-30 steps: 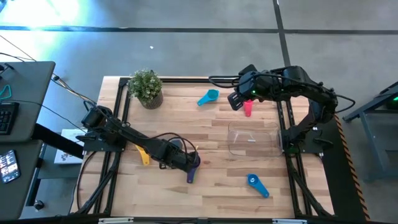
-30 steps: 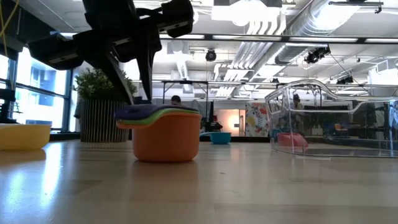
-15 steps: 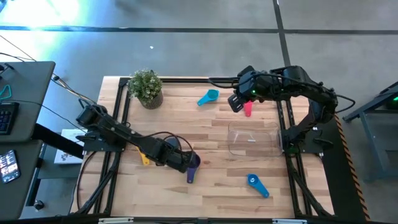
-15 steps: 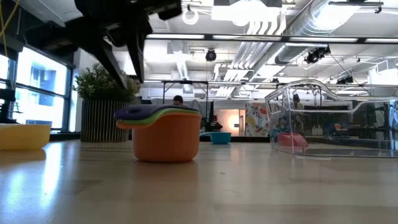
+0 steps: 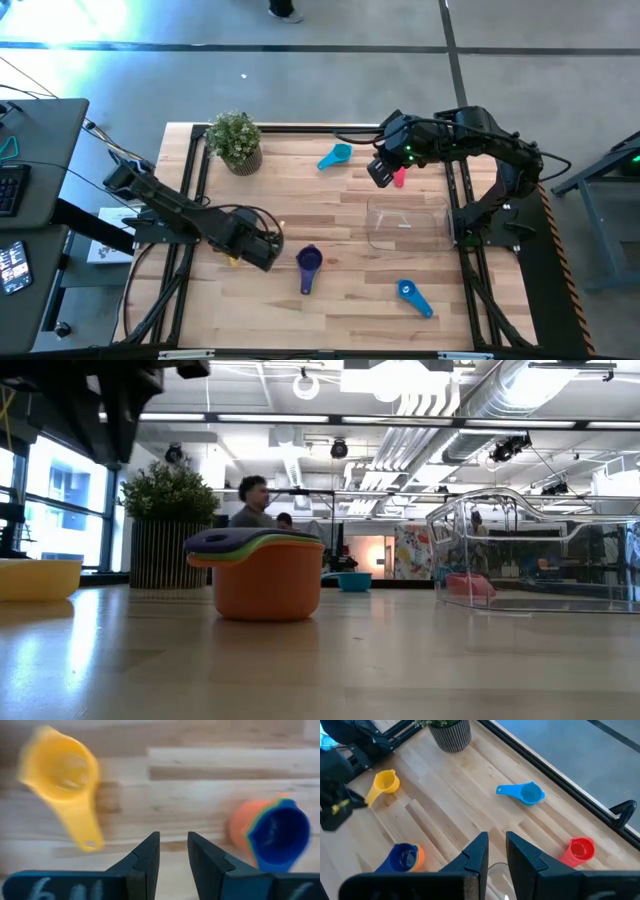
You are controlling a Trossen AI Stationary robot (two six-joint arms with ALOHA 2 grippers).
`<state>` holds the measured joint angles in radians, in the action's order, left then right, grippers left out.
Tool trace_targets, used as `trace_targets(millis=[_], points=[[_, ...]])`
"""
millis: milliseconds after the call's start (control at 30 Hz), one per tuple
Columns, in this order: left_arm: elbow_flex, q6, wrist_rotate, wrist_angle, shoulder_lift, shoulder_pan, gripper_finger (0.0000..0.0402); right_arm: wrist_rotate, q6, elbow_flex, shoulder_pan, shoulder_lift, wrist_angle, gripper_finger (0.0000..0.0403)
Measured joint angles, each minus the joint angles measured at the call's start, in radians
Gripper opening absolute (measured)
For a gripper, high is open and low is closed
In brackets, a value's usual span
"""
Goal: Nest measuring cups in basket
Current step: Stack the yellow measuring cup on top of the violet measuring cup
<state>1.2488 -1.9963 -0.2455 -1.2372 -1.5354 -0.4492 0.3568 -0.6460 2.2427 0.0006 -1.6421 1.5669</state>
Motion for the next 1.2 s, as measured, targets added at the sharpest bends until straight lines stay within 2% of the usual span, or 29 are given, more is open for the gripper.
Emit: trace_targets(millis=[400,667,900,1200], points=[[0.0,0.091,-0.006,-0.333,0.237,0.005,0.0092,-0.002,-0.063,0.0,0.0,0.0,0.0,0.006],[-0.102,0.218,-0.044,-0.331,0.451,0.069,0.0092,-0.002,-0.163,0.0,0.0,0.0,0.0,0.006],[-0.254,0.197,-0.024,-0.32,0.62,0.14,0.0092,-0.001,-0.229,0.0,0.0,0.0,0.0,0.006],[-0.388,0.225,0.005,-0.199,0.685,0.162,0.0092,0.015,-0.237,0.0,0.0,0.0,-0.001,0.006]])
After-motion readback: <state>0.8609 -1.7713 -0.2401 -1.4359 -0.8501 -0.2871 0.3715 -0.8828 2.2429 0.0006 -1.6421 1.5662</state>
